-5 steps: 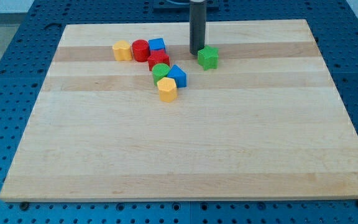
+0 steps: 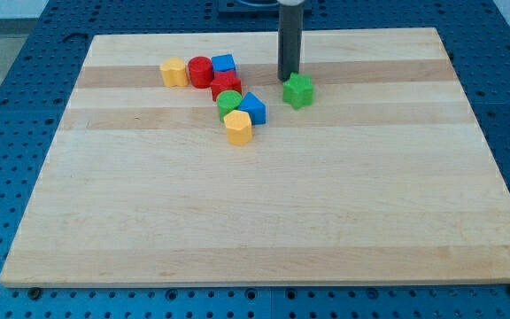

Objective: Move green star to the right of yellow hexagon

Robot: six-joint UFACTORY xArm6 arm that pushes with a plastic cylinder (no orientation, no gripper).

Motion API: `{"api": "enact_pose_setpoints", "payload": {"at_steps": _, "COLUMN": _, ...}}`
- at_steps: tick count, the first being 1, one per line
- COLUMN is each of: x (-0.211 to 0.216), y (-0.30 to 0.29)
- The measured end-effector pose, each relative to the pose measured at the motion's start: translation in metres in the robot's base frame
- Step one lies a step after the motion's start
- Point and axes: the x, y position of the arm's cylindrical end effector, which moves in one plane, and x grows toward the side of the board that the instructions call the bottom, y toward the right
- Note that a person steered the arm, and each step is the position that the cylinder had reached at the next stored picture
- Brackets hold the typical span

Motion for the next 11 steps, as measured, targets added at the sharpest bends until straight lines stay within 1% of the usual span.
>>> {"api": "enact_pose_setpoints", "payload": {"at_steps": 1, "x": 0.037, "y": -0.002}}
{"api": "enact_pose_setpoints", "payload": {"at_steps": 2, "x": 0.044, "y": 0.005}}
{"api": "enact_pose_setpoints", "payload": {"at_steps": 3, "x": 0.021, "y": 0.023}}
{"api": "enact_pose_setpoints", "payload": {"at_steps": 4, "x": 0.020, "y": 0.058}}
{"api": "enact_pose_setpoints", "payload": {"at_steps": 5, "x": 0.057, "y": 0.070}}
{"api": "enact_pose_setpoints", "payload": {"at_steps": 6, "x": 0.090, "y": 0.033}}
{"api": "enact_pose_setpoints", "payload": {"at_steps": 7, "x": 0.106, "y": 0.004}}
{"api": "enact_pose_setpoints", "payload": {"at_steps": 8, "x": 0.104, "y": 0.036}}
{"api": "enact_pose_setpoints", "payload": {"at_steps": 9, "x": 0.072, "y": 0.069}}
{"api": "enact_pose_setpoints", "payload": {"at_steps": 10, "x": 0.041, "y": 0.067}}
{"api": "enact_pose_setpoints", "payload": {"at_steps": 11, "x": 0.043, "y": 0.015}}
